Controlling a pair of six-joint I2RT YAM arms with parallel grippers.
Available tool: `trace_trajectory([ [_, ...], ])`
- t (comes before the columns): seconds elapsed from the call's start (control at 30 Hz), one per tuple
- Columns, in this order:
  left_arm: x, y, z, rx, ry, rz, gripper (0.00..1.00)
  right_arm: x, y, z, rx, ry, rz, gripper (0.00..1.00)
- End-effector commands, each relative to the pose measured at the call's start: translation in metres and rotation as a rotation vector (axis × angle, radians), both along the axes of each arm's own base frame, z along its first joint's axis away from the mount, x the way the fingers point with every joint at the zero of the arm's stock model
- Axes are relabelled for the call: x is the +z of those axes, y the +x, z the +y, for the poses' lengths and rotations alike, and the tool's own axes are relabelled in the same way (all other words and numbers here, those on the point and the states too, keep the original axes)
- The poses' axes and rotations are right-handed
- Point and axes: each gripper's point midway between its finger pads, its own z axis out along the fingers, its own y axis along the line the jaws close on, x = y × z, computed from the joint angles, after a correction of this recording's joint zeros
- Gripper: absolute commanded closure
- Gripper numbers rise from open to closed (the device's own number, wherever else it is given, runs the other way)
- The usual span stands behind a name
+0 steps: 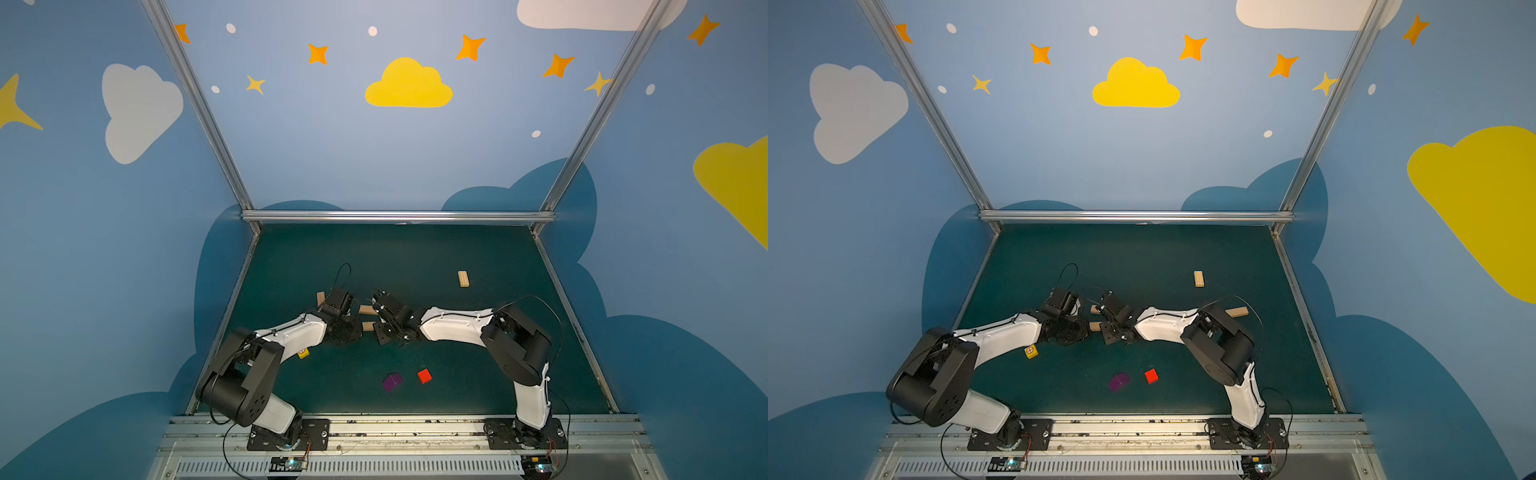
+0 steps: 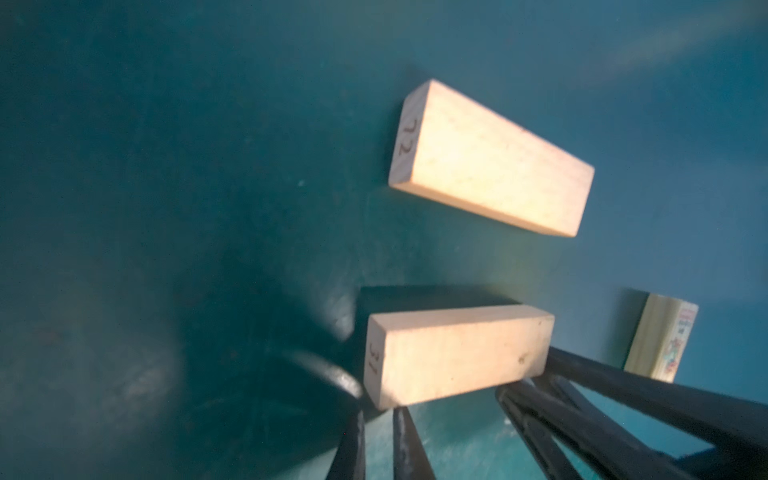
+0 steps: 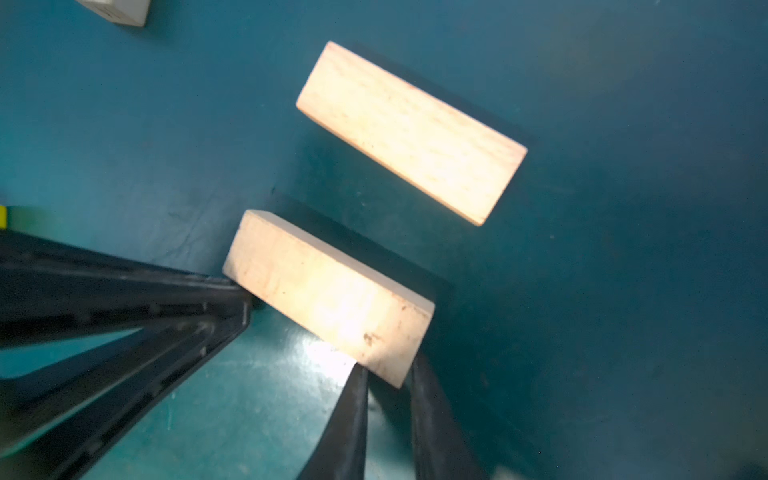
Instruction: Build the wood block tower
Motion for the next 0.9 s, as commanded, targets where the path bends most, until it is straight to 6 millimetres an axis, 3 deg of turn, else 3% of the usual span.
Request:
trace_trajectory([
  [0.0, -0.001, 0.007, 0.007, 0.030, 0.043, -0.020, 0.85, -0.008, -0.001, -0.007, -0.018, -0.008, 0.024, 0.78],
  [0.2, -0.002, 0.011, 0.013, 0.046, 0.078, -0.034, 0.85, -0.009, 0.000, -0.006, -0.017, 0.000, 0.030, 0.78],
  [0.87, -0.001, 0.019, 0.008, 0.048, 0.064, -0.043, 0.85, -0.012, 0.005, -0.004, -0.027, 0.006, 0.033, 0.77],
])
